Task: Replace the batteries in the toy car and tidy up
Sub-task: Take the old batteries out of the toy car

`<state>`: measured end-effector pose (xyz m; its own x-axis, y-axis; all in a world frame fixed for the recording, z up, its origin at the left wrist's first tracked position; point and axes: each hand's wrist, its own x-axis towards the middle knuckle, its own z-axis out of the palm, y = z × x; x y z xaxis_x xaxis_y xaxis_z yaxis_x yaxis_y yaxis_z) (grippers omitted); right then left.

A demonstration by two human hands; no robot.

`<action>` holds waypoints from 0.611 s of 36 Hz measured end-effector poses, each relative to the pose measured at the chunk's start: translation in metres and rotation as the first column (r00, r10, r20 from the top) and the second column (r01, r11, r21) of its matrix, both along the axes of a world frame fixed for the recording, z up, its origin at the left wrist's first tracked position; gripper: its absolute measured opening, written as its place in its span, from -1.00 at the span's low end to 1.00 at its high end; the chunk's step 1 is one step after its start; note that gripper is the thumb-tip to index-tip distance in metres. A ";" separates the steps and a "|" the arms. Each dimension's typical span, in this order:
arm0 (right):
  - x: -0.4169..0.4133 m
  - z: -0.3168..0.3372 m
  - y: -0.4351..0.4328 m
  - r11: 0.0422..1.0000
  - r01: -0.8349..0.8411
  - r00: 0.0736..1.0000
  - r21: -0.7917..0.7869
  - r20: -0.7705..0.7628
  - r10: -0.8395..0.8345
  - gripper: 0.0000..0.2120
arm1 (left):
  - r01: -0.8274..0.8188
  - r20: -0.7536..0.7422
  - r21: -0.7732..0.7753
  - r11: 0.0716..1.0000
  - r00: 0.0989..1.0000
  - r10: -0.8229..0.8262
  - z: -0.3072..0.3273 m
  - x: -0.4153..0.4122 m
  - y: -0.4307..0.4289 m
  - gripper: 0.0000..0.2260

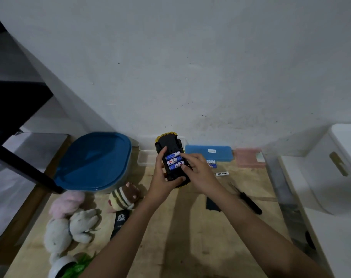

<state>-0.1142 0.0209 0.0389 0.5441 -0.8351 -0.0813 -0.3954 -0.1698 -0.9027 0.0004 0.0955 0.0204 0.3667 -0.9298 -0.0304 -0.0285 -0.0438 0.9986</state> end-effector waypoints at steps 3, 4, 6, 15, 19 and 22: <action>0.001 0.003 0.001 0.998 0.021 0.999 0.051 0.030 -0.023 -0.64 | 0.008 -0.004 -0.008 1.000 1.000 -0.008 0.001 -0.001 -0.002 -0.17; 0.002 0.004 0.000 0.997 0.028 0.999 0.071 0.039 -0.031 -0.65 | 0.010 -0.005 -0.010 1.000 1.000 -0.010 0.001 -0.001 -0.002 -0.17; 0.003 0.008 -0.002 0.992 0.040 0.997 0.119 0.058 -0.047 -0.68 | 0.009 0.007 -0.012 1.000 1.000 -0.009 0.002 -0.001 -0.002 -0.17; 0.004 0.013 -0.007 0.974 0.059 0.993 0.219 0.091 -0.080 -0.79 | 0.020 0.078 0.003 1.000 0.997 -0.020 0.006 -0.002 0.000 -0.17; 0.003 0.016 -0.006 0.975 0.054 0.987 0.215 0.137 -0.085 -0.80 | 0.013 0.077 -0.008 1.000 0.997 -0.012 0.010 -0.001 -0.001 -0.17; 0.004 0.022 -0.003 0.988 0.057 0.987 0.144 0.142 -0.077 -0.81 | -0.006 0.066 -0.021 1.000 0.998 0.007 0.013 0.000 -0.001 -0.18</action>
<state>-0.1099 0.0180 0.0606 0.5020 -0.8561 -0.1229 -0.2636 -0.0160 -0.9645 0.0006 0.0944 0.0336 0.3735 -0.9275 0.0134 -0.0938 -0.0234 0.9953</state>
